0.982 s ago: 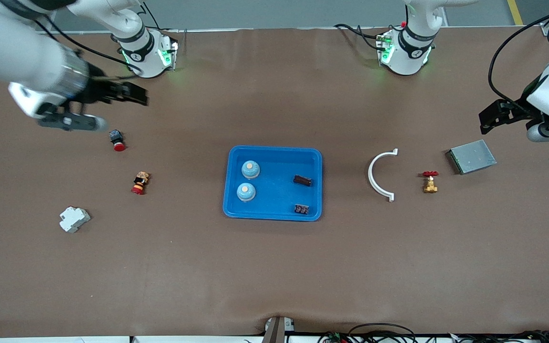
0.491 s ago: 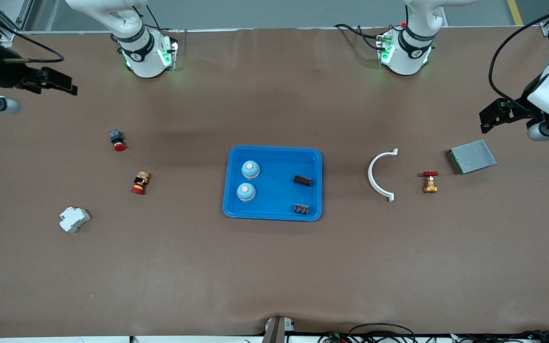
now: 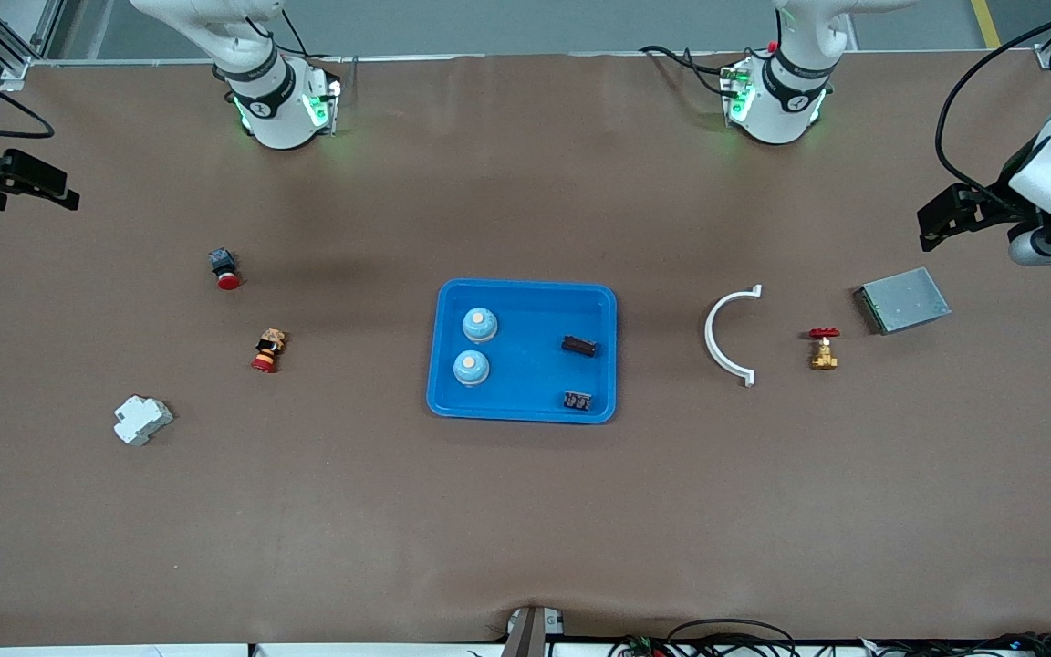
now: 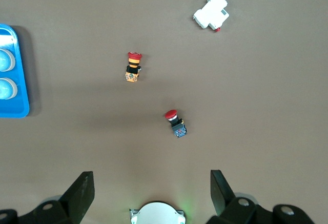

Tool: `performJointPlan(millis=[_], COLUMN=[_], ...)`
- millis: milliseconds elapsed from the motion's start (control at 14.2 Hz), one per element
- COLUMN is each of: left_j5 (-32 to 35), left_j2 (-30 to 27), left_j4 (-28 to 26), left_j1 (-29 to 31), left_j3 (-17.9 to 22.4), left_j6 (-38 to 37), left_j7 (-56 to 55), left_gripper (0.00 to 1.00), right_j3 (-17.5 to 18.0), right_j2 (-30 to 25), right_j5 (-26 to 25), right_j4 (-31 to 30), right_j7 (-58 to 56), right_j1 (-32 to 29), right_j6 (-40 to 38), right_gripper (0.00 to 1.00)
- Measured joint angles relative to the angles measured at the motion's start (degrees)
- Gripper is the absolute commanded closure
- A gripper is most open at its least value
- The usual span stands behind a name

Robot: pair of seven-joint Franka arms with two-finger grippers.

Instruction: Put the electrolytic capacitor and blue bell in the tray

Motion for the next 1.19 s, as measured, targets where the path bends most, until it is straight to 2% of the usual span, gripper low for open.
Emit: performJointPlan(millis=[491, 842, 1193], left_j5=[0.0, 0.0, 0.0], left_j2=[0.0, -0.1, -0.3], left_j4=[0.0, 0.1, 0.7], left_j1=[0.0, 0.0, 0.0], left_j3=[-0.1, -0.8, -0.6], left_j6=[-0.1, -0.2, -0.2], left_j7=[-0.6, -1.0, -1.1], left_gripper=[0.0, 0.0, 0.0], right_j3=[1.0, 0.6, 0.1], right_j2=[0.5, 6.6, 7.7], right_j5=[-0.4, -2.7, -2.2], right_j4=[1.5, 10.8, 12.3], right_j7=[1.5, 2.0, 4.4], right_j1=[1.9, 2.5, 0.7], right_j6=[0.3, 0.4, 0.2], right_gripper=[0.0, 0.0, 0.0])
